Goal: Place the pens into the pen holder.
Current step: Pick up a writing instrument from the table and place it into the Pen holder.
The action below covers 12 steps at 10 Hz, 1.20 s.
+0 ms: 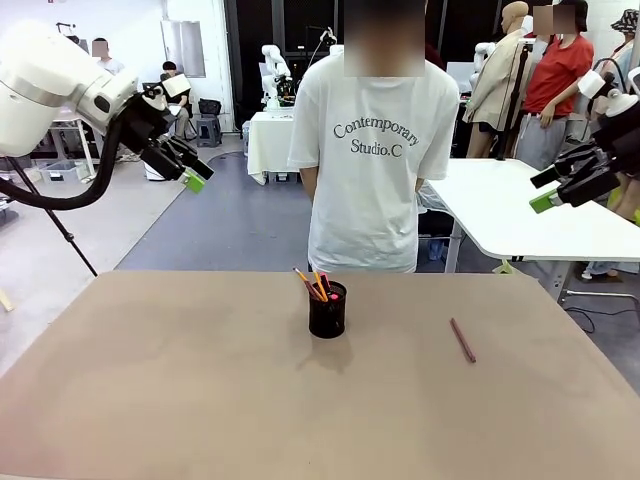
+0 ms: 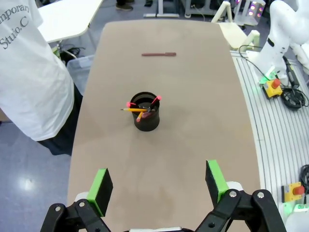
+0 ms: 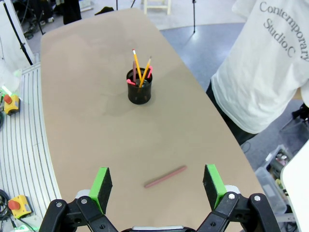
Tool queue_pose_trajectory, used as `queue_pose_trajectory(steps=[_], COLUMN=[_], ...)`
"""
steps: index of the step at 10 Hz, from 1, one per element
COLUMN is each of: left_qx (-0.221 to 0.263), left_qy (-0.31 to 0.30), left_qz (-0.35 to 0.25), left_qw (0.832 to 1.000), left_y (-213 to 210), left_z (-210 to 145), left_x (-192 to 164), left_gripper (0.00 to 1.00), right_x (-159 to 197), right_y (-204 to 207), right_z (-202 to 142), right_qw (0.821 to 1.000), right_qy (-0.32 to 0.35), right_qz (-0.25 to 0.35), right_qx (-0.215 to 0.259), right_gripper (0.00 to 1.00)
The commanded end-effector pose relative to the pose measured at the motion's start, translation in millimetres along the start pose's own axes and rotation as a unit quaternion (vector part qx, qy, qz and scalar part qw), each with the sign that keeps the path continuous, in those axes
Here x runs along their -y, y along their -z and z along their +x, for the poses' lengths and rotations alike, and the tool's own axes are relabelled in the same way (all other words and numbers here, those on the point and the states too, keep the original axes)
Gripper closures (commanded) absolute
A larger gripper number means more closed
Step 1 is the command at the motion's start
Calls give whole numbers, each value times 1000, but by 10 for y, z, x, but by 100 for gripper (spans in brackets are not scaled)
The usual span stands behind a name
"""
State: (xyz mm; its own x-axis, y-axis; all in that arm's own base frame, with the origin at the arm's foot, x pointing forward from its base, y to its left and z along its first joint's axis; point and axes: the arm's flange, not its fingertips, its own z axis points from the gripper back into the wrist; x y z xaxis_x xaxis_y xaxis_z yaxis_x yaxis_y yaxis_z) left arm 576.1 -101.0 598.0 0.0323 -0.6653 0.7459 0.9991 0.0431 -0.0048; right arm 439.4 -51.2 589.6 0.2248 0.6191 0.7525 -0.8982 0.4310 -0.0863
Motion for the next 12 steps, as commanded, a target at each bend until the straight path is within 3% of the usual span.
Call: queue_pose_trajectory(steps=[1, 10, 11, 12], left_qx=[1, 1, 1, 1], left_qy=[-2, -2, -2, -2], left_qz=[-3, -3, -3, -3], left_qw=[1000, 1000, 1000, 1000], left_y=[-10, -10, -10, -10], left_z=[7, 7, 7, 7], left_x=[6, 6, 6, 6], left_gripper=[0, 0, 0, 0], right_x=[-1, -1, 0, 12], right_y=[4, 4, 0, 145], right_z=[20, 20, 0, -10], right_qw=[1000, 1000, 1000, 998], right_qy=[-3, -3, 0, 41], right_qz=[0, 0, 0, 7], right_qx=[9, 9, 0, -43], right_gripper=[0, 0, 0, 0])
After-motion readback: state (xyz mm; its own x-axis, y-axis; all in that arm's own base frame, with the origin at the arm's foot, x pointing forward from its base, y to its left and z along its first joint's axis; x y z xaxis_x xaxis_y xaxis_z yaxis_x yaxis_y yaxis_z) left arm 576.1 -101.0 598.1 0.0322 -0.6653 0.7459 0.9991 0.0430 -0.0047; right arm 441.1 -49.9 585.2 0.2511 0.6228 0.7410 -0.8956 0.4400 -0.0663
